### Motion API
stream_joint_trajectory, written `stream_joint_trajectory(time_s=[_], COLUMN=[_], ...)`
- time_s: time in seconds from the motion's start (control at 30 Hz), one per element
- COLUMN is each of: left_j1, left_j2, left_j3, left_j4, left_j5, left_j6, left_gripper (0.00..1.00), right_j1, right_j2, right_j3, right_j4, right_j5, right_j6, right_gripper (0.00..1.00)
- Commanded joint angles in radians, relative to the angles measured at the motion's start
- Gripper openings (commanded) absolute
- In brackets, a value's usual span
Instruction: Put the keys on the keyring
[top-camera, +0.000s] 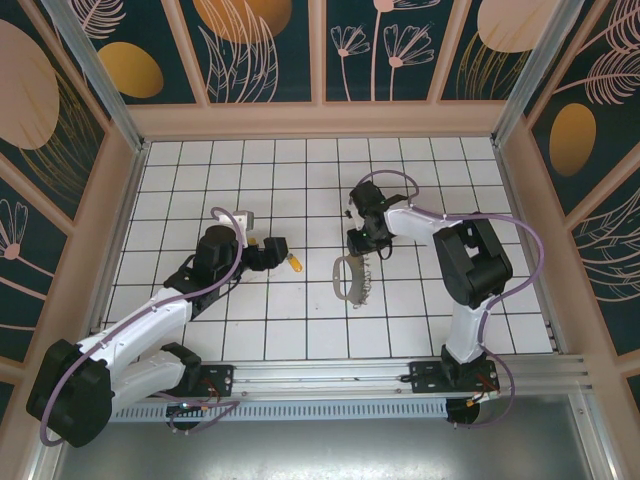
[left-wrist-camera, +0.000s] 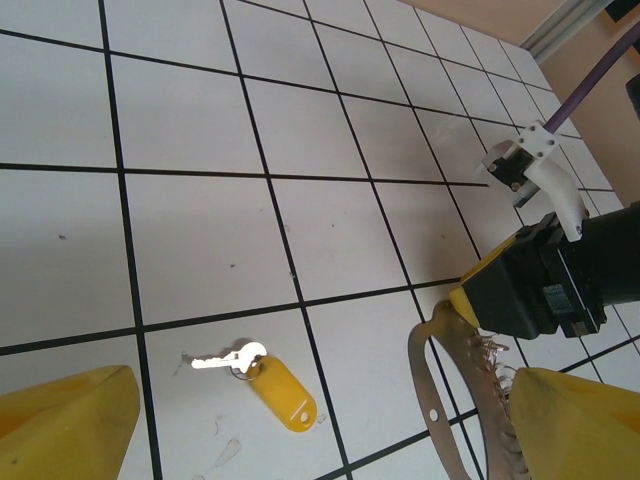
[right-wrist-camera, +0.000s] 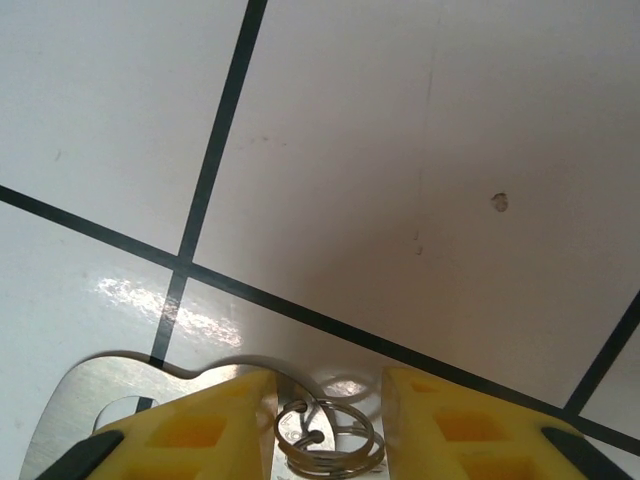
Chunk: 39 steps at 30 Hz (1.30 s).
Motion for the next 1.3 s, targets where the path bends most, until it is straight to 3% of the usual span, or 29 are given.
stream_joint_trajectory(time_s=[0.0, 0.3, 0.53, 0.73, 1.03, 1.27], left_j1=[-0.005, -0.005, -0.005, -0.005, -0.004, -0.005], left_j2=[0.013, -0.002, 0.009, 0.005, -0.003, 0.002], left_j3=[0.016, 0.008, 0.006, 0.005, -0.004, -0.002], left_j4=[0.032, 0.021, 0.032, 0.027, 0.027, 0.030], left_j5=[-0.002, -0.011, -0.007, -0.008, -0.011, -0.010], left_j6=[0.024, 0.024, 0.023, 0.026, 0.023, 0.023], left_gripper=[0.95, 0.94, 0.95, 0.94, 0.95, 0.95], right_j1=[0.004, 0.006, 0.006, 0.028, 0.028, 0.026], right_j2=[-0.035, -0.013, -0.029, -0.021, -0.033, -0.076], right_j3=[0.016, 0.052, 0.033, 0.039, 0.020, -0.009], right_j4=[-0.018, -0.009, 0.007, 0.003, -0.016, -0.023], right_j5=[0.006, -0.054, -0.084, -0.090, -0.053, -0.025], right_j6=[0.007, -0.003, -0.001, -0.003, 0.000, 0.020], right_gripper=[0.32, 0.27, 0.28, 0.37, 0.33, 0.44])
